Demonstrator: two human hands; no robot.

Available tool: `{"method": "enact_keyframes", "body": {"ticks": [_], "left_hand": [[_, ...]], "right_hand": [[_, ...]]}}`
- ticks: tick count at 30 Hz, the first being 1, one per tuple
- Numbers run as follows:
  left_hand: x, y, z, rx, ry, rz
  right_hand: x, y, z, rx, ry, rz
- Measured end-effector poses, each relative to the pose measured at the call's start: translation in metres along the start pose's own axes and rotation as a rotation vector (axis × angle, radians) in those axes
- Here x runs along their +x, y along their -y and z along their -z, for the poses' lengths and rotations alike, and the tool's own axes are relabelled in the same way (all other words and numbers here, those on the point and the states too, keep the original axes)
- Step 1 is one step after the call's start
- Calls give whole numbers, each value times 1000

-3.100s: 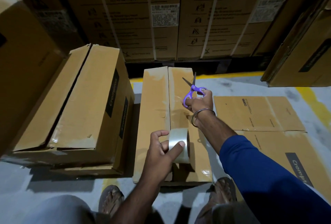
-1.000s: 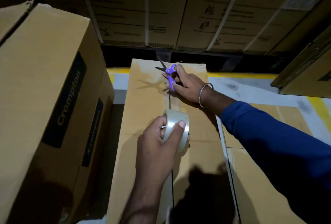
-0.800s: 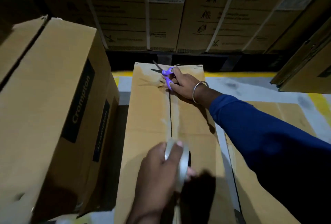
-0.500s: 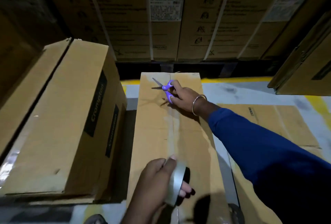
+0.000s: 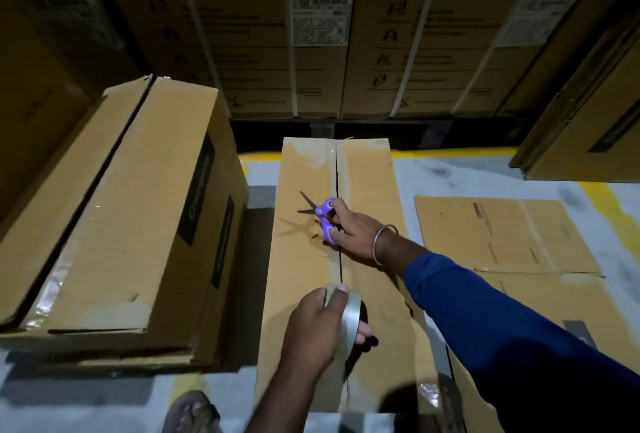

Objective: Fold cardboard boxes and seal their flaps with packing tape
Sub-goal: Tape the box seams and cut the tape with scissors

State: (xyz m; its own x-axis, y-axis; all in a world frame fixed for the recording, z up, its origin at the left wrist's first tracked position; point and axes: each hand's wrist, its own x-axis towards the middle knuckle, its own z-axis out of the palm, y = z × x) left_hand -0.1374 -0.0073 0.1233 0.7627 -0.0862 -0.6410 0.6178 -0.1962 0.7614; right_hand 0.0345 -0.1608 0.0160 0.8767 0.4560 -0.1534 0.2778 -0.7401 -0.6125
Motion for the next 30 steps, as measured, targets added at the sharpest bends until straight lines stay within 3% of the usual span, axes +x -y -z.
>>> {"method": "enact_keyframes", "body": {"ticks": [4, 8, 11, 23, 30], "left_hand": [[-34, 23, -3, -13, 50, 121], [-87, 63, -1, 31, -55, 214], [-96, 74, 0, -52, 39, 253], [-102, 82, -13, -80, 89, 171], [-103, 80, -19, -66, 95, 140]], "right_hand": [[5, 4, 0, -59, 8, -73], [5, 17, 7, -65, 33, -120], [-9, 35, 13, -14, 42, -143], [-183, 82, -29, -125, 391, 16], [-202, 96, -40, -49, 285, -87]]}}
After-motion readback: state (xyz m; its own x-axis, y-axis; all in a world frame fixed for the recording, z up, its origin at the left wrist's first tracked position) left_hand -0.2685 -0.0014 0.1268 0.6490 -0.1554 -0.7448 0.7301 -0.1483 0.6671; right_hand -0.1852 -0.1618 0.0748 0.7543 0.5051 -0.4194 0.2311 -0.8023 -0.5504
